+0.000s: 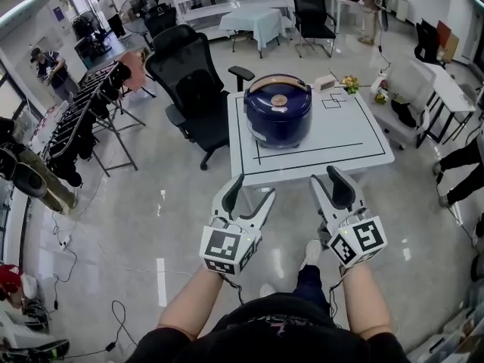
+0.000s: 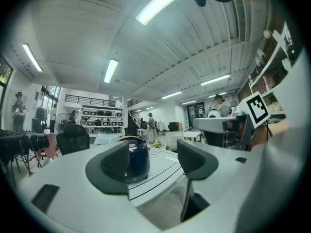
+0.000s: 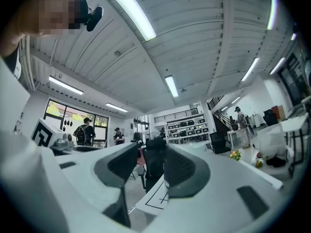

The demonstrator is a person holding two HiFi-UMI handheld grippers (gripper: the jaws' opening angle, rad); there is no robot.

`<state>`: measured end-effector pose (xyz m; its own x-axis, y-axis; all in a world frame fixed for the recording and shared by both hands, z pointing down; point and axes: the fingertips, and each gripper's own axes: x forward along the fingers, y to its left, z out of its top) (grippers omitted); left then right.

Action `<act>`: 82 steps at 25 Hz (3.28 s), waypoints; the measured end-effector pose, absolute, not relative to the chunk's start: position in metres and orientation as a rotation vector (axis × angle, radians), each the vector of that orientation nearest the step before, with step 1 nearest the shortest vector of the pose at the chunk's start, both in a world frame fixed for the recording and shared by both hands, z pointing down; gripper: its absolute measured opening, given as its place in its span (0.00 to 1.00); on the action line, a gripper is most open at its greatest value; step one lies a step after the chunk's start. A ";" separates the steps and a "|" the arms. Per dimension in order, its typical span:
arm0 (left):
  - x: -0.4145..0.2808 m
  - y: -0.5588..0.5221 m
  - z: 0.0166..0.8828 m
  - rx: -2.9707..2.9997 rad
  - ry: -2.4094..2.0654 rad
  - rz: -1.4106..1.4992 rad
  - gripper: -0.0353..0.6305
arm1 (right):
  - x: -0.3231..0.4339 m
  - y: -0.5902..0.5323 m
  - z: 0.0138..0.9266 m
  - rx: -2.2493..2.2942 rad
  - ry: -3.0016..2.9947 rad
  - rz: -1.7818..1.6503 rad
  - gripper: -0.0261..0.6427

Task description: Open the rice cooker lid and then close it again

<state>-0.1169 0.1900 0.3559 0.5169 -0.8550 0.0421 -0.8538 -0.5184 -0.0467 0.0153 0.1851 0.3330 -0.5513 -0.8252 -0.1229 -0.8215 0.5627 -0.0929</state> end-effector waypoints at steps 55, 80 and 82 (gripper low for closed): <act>-0.001 -0.118 0.330 -2.437 1.879 -0.150 0.56 | 0.148 -0.164 0.316 -1.053 2.715 -0.171 0.29; -0.049 -0.233 0.382 -2.489 1.560 -0.566 0.56 | 0.087 -0.250 0.350 -1.254 2.707 -0.265 0.04; -0.050 -0.239 0.388 -2.471 1.515 -0.619 0.56 | 0.083 -0.255 0.356 -1.273 2.720 -0.288 0.04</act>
